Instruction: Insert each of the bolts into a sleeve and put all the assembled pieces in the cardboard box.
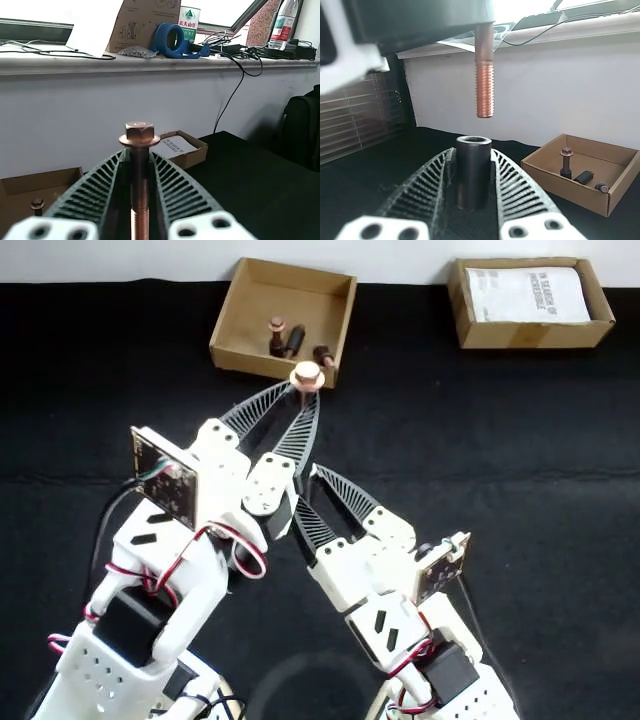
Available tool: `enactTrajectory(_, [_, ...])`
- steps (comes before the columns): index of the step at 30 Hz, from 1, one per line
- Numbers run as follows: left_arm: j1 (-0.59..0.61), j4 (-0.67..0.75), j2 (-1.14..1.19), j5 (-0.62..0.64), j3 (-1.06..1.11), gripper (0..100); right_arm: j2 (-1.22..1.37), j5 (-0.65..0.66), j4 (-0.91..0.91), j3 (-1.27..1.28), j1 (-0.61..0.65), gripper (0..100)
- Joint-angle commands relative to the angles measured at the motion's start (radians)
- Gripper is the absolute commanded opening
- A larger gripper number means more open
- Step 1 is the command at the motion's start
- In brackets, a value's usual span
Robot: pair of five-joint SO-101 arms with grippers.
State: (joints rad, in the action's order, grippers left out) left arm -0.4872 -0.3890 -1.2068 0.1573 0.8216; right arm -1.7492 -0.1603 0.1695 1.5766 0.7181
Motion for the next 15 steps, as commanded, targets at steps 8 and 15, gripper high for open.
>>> enactTrajectory(8, [-0.012,-0.072,0.001,0.069,-0.09,1,0.002,0.014,0.005,0.229,0.007,0.7])
enactTrajectory(15, [-0.013,-0.12,0.001,0.107,-0.088,1,0.001,0.014,0.005,0.229,0.007,0.7])
